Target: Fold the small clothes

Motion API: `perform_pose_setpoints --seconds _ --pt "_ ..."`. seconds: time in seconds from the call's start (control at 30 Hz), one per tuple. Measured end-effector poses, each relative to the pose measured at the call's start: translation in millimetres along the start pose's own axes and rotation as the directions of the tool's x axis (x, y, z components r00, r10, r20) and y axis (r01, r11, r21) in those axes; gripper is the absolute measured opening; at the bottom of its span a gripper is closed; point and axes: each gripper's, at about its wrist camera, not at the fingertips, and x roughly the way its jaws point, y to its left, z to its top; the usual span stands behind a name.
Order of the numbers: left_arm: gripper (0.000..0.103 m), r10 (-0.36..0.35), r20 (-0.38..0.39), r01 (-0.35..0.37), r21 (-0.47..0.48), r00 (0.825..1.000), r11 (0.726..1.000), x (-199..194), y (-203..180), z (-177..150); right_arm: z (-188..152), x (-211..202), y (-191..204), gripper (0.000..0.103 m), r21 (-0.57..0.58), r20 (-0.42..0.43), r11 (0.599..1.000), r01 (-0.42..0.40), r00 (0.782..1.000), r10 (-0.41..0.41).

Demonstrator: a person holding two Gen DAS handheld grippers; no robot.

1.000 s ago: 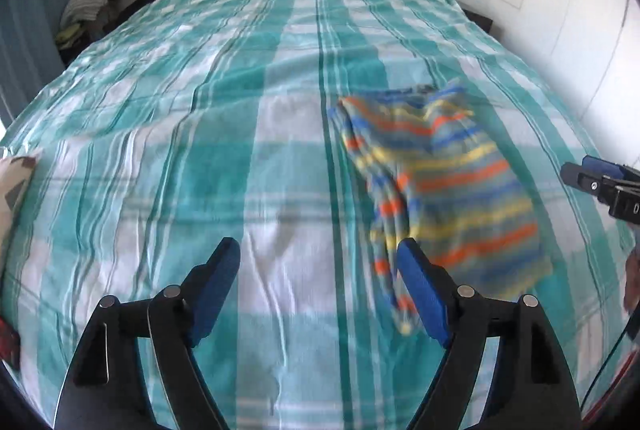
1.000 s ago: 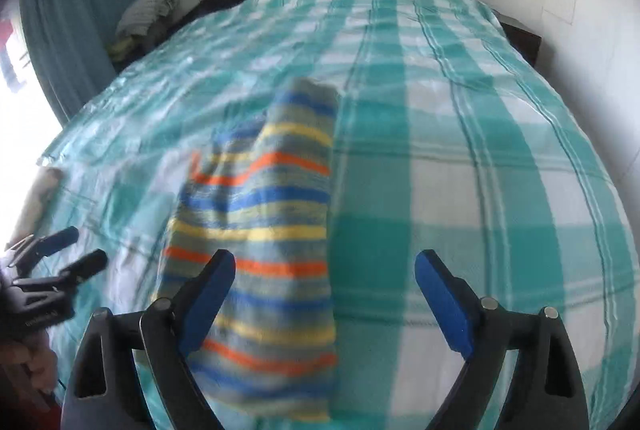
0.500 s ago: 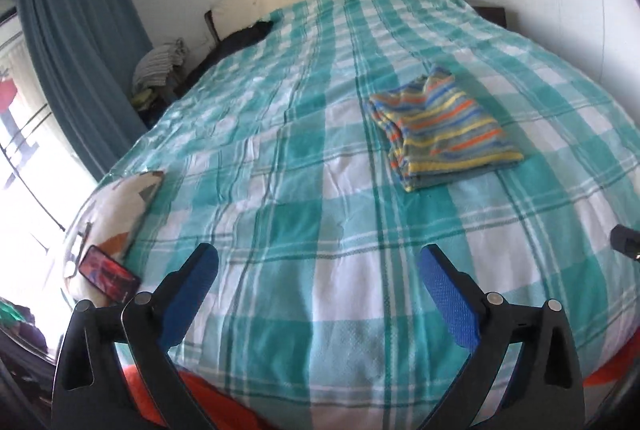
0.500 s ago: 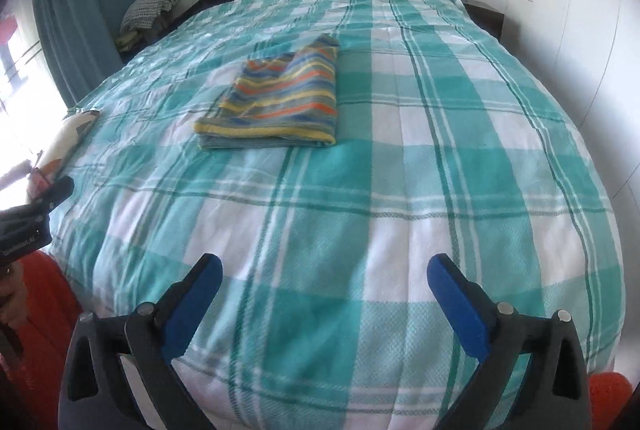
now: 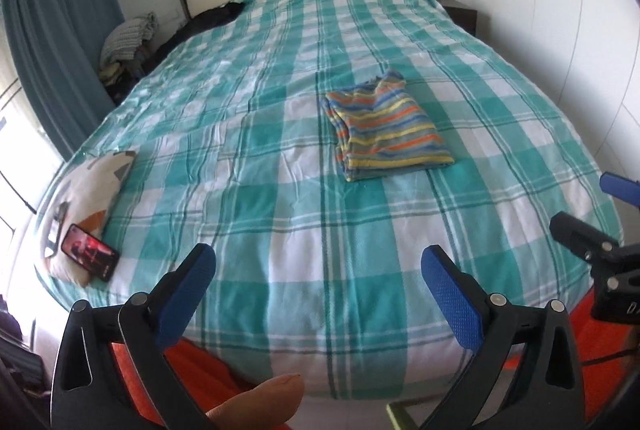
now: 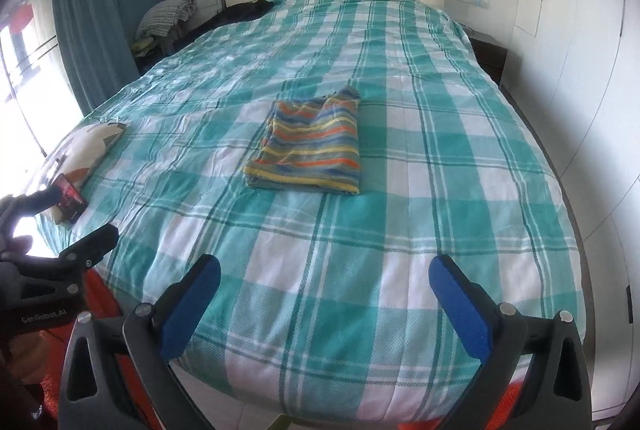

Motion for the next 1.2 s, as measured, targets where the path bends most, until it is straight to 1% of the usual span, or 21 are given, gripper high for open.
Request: perform_pose_setpoints --seconds 0.13,0.27,0.37,0.47,0.67,0.9,1.0,1.1,1.2 --pt "0.103 -0.016 -0.059 0.012 -0.054 0.998 0.998 4 3 -1 -6 0 7 0.103 -0.021 -0.031 1.000 0.013 0.999 -0.014" --pt "0.103 0.009 -0.073 -0.014 -0.076 0.997 0.997 4 7 -4 -4 -5 9 0.103 -0.019 -0.053 1.000 0.016 0.998 -0.017" --pt "0.102 -0.005 -0.099 -0.005 -0.100 0.995 0.995 7 12 -5 -1 -8 13 0.103 -0.029 -0.067 0.999 0.027 0.997 -0.029" --pt "0.102 0.008 -0.095 -0.017 -0.100 0.995 0.995 6 13 -5 2 -14 16 0.103 -0.031 -0.066 0.999 0.015 0.998 -0.017" --pt "0.102 0.008 -0.084 -0.015 -0.093 0.996 0.996 1 10 -2 6 -20 24 0.103 -0.064 -0.059 0.997 0.045 0.997 -0.048" --pt "0.102 0.013 -0.078 -0.020 -0.090 0.997 0.996 0 10 -1 3 -17 23 0.103 -0.050 -0.072 0.998 0.046 0.996 -0.050" --pt "0.102 0.026 -0.073 -0.032 -0.083 0.997 0.996 -1 10 0 1 -15 23 0.103 -0.050 -0.078 0.997 0.051 0.995 -0.054" --pt "0.102 0.017 -0.071 -0.024 -0.086 0.997 0.996 -2 11 0 0 -14 23 0.103 -0.046 -0.082 0.998 0.052 0.995 -0.055" --pt "0.102 -0.007 -0.075 0.000 -0.090 0.997 0.996 -2 10 1 0 -14 23 0.103 -0.047 -0.079 0.998 0.050 0.995 -0.053"
